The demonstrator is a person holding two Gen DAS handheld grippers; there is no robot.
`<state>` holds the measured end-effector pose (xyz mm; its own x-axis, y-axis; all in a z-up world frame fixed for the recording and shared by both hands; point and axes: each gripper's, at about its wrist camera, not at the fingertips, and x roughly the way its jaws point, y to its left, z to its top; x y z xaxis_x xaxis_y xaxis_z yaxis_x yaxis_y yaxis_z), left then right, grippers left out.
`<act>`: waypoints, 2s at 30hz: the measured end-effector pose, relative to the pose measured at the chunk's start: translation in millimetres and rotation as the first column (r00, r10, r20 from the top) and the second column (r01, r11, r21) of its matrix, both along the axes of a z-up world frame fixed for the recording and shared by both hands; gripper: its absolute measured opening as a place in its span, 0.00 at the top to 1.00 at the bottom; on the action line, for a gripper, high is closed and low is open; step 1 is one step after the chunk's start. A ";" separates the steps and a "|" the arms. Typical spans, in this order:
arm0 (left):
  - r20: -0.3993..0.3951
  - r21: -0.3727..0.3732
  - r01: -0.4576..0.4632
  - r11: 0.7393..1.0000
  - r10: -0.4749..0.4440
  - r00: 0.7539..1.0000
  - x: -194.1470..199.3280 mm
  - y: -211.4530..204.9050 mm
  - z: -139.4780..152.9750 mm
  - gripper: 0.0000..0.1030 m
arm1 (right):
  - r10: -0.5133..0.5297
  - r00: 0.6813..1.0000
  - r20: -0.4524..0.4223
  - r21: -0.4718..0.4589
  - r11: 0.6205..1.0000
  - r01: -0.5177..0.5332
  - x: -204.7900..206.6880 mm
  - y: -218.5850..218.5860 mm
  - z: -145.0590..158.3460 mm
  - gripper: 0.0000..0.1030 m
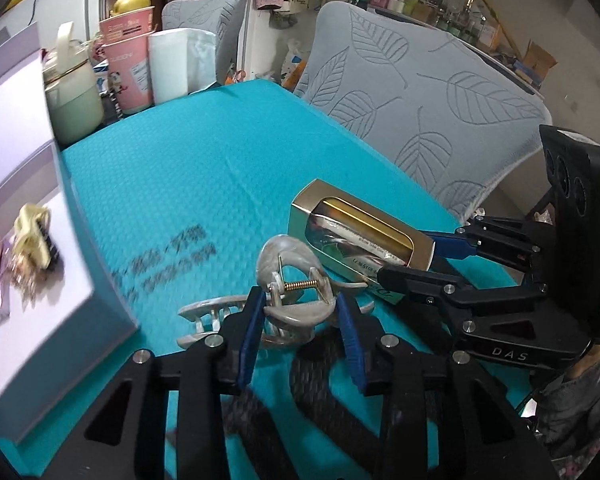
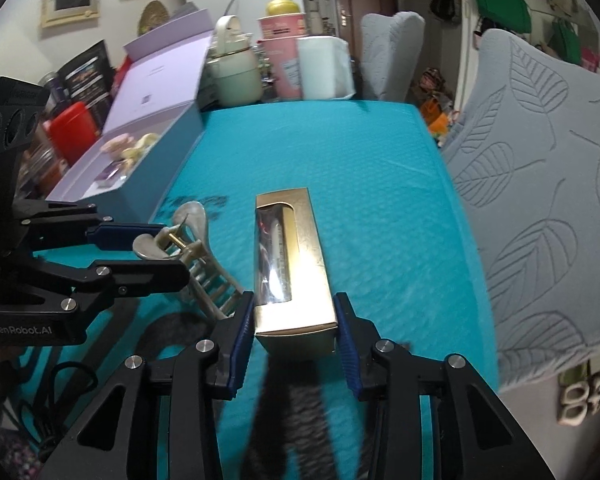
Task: Organize rigid objects
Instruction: 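Grasp the gold window box with the right gripper while left grasps the clear claw clip, then lift the clear claw clip with the left gripper while right lifts the gold box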
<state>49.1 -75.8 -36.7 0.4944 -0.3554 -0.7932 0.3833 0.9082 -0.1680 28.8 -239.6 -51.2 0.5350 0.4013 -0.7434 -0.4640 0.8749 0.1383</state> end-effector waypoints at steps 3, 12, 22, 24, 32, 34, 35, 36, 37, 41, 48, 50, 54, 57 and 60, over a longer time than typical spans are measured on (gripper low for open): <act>-0.007 -0.011 -0.018 1.000 0.018 1.000 -14.8 10.3 0.6 0.65 | 0.019 1.000 -0.002 0.012 1.000 -0.019 -14.1 7.4 -1.0 0.63; -0.015 -0.011 -0.061 0.998 0.061 0.998 -51.1 35.9 -0.6 0.65 | 0.059 0.998 -0.009 0.024 0.998 -0.059 -49.4 29.8 -1.7 0.63; -0.058 -0.050 -0.089 0.995 0.086 0.995 -56.5 49.1 -11.1 0.61 | 0.038 0.999 -0.001 0.025 0.999 -0.038 -65.5 38.9 -3.8 0.61; -0.072 -0.052 -0.091 0.995 0.087 0.994 -54.3 47.6 -17.2 0.58 | 0.035 0.999 0.000 0.018 0.999 -0.035 -65.5 40.0 -3.7 0.61; -0.016 -0.014 -0.078 0.997 0.078 0.997 -52.6 38.9 -22.8 0.18 | 0.036 0.999 -0.004 -0.016 0.999 -0.036 -58.0 43.0 -5.7 0.49; 0.001 0.006 -0.094 0.996 0.094 0.996 -51.5 38.8 -24.0 0.16 | 0.032 0.999 -0.007 -0.017 0.999 -0.032 -54.8 42.5 -6.4 0.48; 0.006 0.014 -0.097 0.995 0.097 0.995 -50.7 39.2 -24.1 0.16 | 0.033 0.999 -0.011 -0.014 0.999 -0.033 -53.7 42.7 -6.7 0.48; 0.009 0.017 -0.099 0.995 0.099 0.995 -50.5 40.4 -24.6 0.16 | 0.037 0.999 -0.015 -0.009 0.999 -0.037 -51.8 42.9 -7.1 0.48; 0.009 0.016 -0.101 0.995 0.101 0.995 -50.0 41.7 -24.7 0.16 | 0.042 0.999 -0.016 -0.008 0.999 -0.042 -51.3 44.1 -7.2 0.48; 0.001 0.008 -0.153 0.988 0.153 0.988 -50.7 51.2 -20.1 0.16 | 0.050 0.999 -0.019 -0.012 0.999 -0.050 -47.6 46.2 -7.7 0.48; 0.093 0.030 -0.233 0.972 0.229 0.969 -58.1 73.5 -2.6 0.15 | 0.051 0.998 -0.031 0.006 0.999 -0.051 -41.1 49.3 -8.8 0.48; 0.108 0.049 -0.219 0.975 0.212 0.971 -54.9 78.8 -1.7 0.15 | 0.053 0.998 -0.040 0.009 0.999 -0.053 -38.8 50.5 -10.1 0.48; 0.100 0.058 -0.171 0.984 0.164 0.981 -45.8 84.7 -5.2 0.15 | 0.060 0.997 -0.051 0.010 0.998 -0.060 -36.6 53.5 -12.2 0.48; 0.064 0.030 -0.124 0.992 0.122 0.991 -37.9 83.9 -10.2 0.15 | 0.064 0.996 -0.054 0.010 0.998 -0.063 -36.0 54.8 -13.0 0.48; 0.032 0.029 -0.075 0.997 0.074 0.997 -30.9 78.5 -18.7 0.15 | 0.063 0.996 -0.059 0.006 0.998 -0.063 -35.4 55.2 -14.0 0.48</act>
